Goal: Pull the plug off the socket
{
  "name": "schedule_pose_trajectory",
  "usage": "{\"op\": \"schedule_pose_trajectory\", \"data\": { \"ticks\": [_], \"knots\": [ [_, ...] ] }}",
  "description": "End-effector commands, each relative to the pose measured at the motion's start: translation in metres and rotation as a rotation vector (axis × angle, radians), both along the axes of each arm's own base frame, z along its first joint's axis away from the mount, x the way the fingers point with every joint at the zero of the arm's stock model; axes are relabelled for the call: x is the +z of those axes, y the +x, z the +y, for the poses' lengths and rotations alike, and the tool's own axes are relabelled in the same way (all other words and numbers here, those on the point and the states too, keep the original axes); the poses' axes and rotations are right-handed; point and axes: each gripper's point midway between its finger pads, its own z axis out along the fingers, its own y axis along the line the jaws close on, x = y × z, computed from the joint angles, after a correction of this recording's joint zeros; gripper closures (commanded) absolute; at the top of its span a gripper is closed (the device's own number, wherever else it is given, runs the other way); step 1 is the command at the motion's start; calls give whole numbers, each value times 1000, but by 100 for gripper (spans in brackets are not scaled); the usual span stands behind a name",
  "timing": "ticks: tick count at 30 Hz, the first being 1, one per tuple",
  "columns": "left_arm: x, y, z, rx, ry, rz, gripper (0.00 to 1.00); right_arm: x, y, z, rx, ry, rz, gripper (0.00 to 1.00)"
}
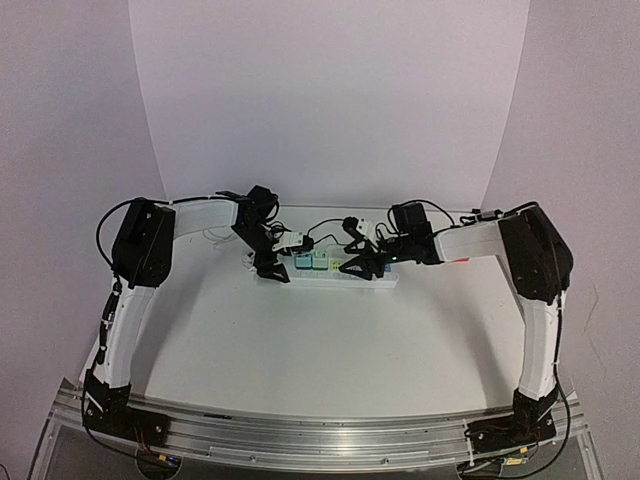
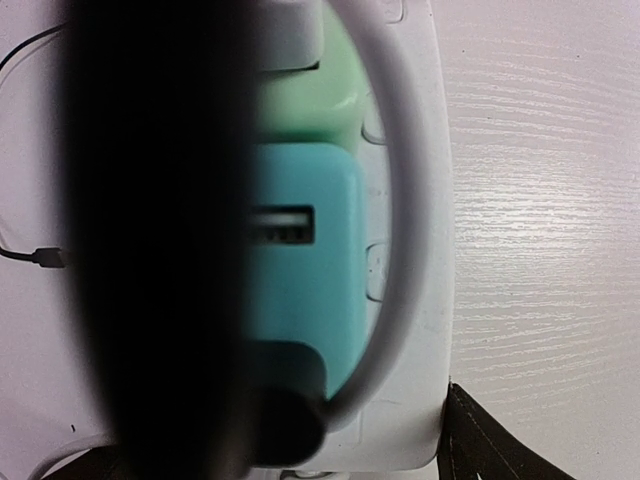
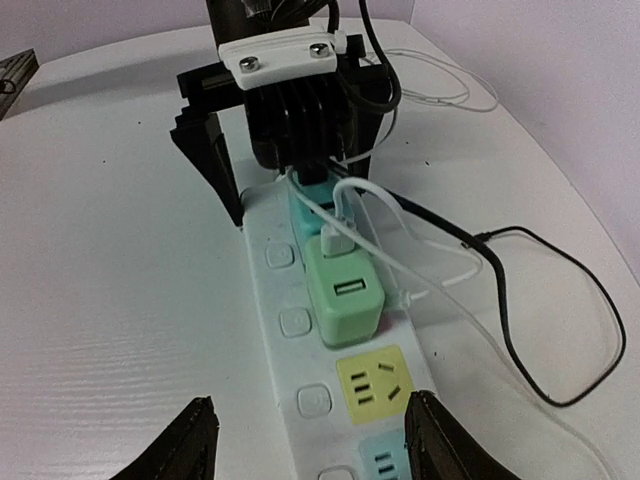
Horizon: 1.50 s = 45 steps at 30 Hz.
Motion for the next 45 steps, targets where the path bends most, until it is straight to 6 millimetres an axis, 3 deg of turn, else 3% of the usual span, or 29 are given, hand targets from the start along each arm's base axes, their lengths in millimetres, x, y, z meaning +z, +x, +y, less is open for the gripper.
{"op": "schedule_pose_trajectory", "data": {
  "ticks": [1,10,17,22,35,45],
  "knots": [
    [-67,-44,24,-41,147,181,100,26,33,30,39,87,-181,39],
    [-68,-43,22,-35,138,186,100,-3,41,55,66,76,-162,45],
    [-68,-43,23,-36,141,185,100,-21,30,63,94,67,-115,49],
    [-70,-44,23,-36,142,189,100,-23,23,61,94,60,-101,49],
    [-69,-44,22,-39,138,189,100,-33,36,76,73,58,-95,53],
    [-69,-45,23,-38,139,195,100,-27,36,79,83,63,-112,78]
  ]
}}
